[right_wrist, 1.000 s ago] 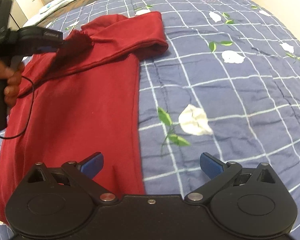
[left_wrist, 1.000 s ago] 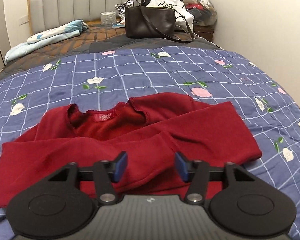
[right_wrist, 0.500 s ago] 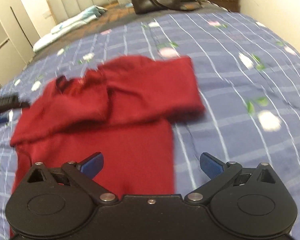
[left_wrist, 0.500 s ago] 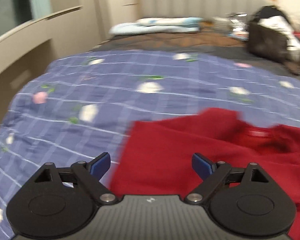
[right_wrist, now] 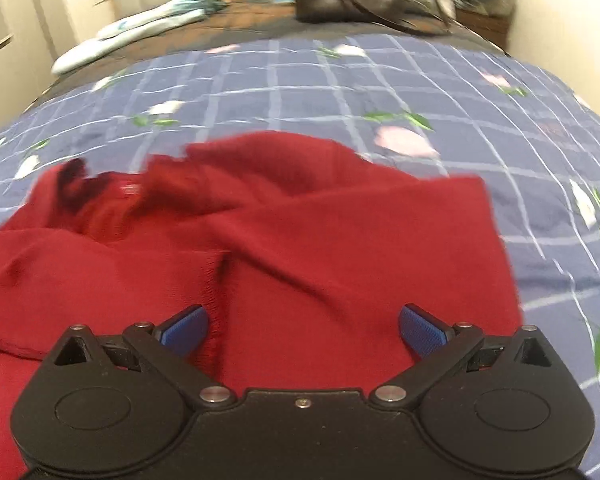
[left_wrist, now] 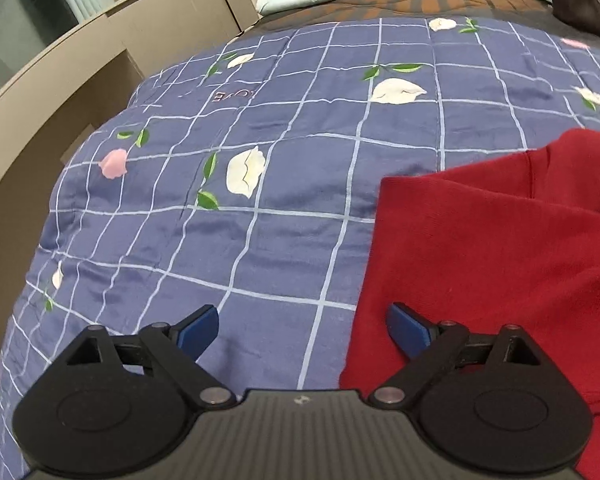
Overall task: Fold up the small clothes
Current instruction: 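Open the left tool to release the sleeve and withdraw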
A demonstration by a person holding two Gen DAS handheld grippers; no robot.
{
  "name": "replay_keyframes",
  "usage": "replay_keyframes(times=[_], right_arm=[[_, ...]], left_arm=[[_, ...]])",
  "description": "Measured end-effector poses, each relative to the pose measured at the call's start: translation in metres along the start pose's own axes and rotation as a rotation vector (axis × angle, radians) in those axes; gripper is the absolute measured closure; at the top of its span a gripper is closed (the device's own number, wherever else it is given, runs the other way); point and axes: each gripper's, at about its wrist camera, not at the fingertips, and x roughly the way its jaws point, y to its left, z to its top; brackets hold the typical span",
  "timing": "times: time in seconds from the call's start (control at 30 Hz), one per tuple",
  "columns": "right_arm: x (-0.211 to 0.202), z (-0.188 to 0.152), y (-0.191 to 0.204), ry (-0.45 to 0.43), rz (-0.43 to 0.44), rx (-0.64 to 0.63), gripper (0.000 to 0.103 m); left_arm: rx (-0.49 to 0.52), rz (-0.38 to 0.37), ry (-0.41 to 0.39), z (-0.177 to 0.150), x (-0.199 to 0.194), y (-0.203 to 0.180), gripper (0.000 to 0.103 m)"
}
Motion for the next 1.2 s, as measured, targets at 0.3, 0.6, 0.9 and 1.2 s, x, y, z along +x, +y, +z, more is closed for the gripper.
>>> replay_keyframes(times=[0.3,0.6,0.9,1.2], right_arm=[[-0.008,0.001,-0.057,-0.006,-0.061,-0.03,0.001],[-0.05,-0.028,-0.068,0.04,0.049,0.019,0.001],[-0.126,-0.119,-0.052,0.177,0.143,-0.087,0.001],[-0.174,-0.205,-0.053,0.313,0.095,-0.175,0.001]], left_arm=[[-0.056,0.025,0.011,-0.004,-0.016,0.007,0.005],[-0.062,-0.014,0.025,-0.034,-0.073,0.03,0.0],[-0.071,-0.025,0.121,-0.11,-0.135,0.061,0.0],[0.027,-0.033,0.278,-0.21,-0.162,0.071,0.001]])
